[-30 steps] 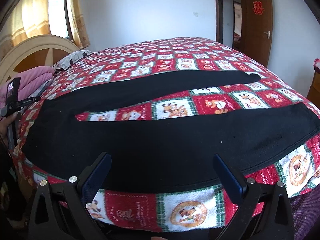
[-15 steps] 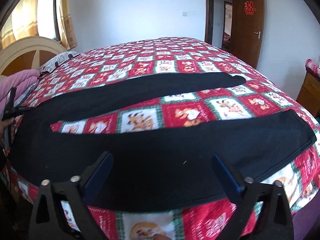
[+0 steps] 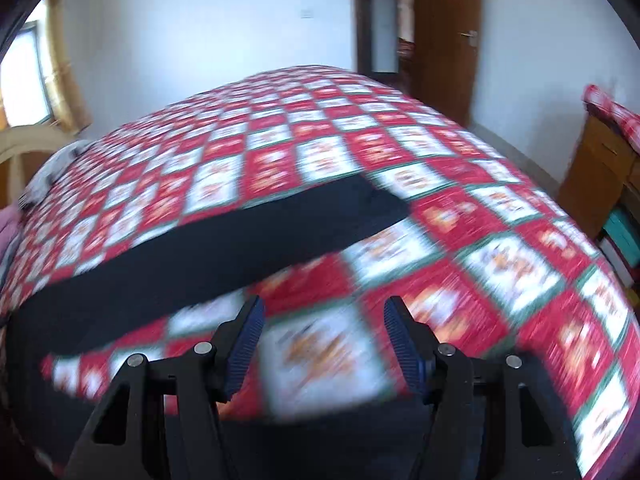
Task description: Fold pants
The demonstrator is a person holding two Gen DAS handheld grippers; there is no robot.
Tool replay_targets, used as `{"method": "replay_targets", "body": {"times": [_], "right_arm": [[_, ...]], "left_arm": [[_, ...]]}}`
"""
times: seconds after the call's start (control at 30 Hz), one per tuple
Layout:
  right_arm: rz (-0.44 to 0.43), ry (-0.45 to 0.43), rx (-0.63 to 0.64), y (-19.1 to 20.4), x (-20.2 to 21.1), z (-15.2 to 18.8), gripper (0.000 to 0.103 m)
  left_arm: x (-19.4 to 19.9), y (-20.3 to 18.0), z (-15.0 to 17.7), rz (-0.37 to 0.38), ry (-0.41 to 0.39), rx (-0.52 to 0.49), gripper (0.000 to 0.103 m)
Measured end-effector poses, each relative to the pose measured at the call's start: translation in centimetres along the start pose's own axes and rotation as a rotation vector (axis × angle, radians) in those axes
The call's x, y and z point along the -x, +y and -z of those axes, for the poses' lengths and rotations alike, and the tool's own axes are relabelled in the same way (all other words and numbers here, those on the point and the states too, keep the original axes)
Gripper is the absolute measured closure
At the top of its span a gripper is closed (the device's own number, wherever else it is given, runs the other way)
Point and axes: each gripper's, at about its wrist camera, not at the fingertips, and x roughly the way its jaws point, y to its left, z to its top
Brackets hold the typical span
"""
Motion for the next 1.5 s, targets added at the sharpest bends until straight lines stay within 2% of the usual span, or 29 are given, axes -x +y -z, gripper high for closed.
{"method": "replay_targets", "body": {"times": [0.1,0.17,0.3,0.53,0.77,0.87,0.9,1.03,1.23,1.3,1.5], "right_arm": [[0.025,0.040,-0.065,-1.5,-3.3,-3.2,0.039],[0.013,0.067,-0.096,-2.1,-5.0,-4.6,0.039],[0.011,0.075,-0.092,-3.1,-8.6,-7.2,0.039],[-0.032,0.109,-0.045,-2.5,-14.8,-10.3,0.039],[-0.015,0.158,-0.009,-1.9,-20.5,-12.3,0.039],[-0.039,0.171,-0.008,-1.9,-21.8,-12.7,0.040],[-0.044,0.177,0.003,-1.7,-22.1,-12.8,0.043],[-0.058,0.194,0.027,-1.4,-22.4,-12.5,0.067],[-0.108,0.196,-0.030,-1.8,-22.2,-12.7,0.096],[-0.121,0.182,-0.049,-1.7,-21.5,-12.8,0.096],[-0.083,0.084,0.015,-0.1,-17.6,-13.2,0.097]], "left_arm": [[0.0,-0.3,0.1,-0.027,-0.007,-0.020,0.083],[-0.1,-0.3,0.1,-0.031,-0.008,-0.018,0.083],[-0.3,-0.3,0.2,-0.035,-0.012,-0.017,0.083],[-0.4,-0.6,0.4,-0.045,-0.018,-0.024,0.083],[-0.7,-0.7,0.4,-0.054,-0.017,-0.032,0.083],[-0.8,-0.6,0.4,-0.042,-0.018,-0.022,0.083],[-0.8,-0.6,0.4,-0.040,-0.018,-0.020,0.083],[-0.9,-0.6,0.5,-0.037,-0.019,-0.018,0.083],[-0.9,-0.8,0.6,-0.045,-0.019,-0.024,0.083],[-0.9,-0.7,0.5,-0.041,-0.020,-0.023,0.083],[0.0,-0.9,0.3,-0.012,-0.035,-0.014,0.087]]}}
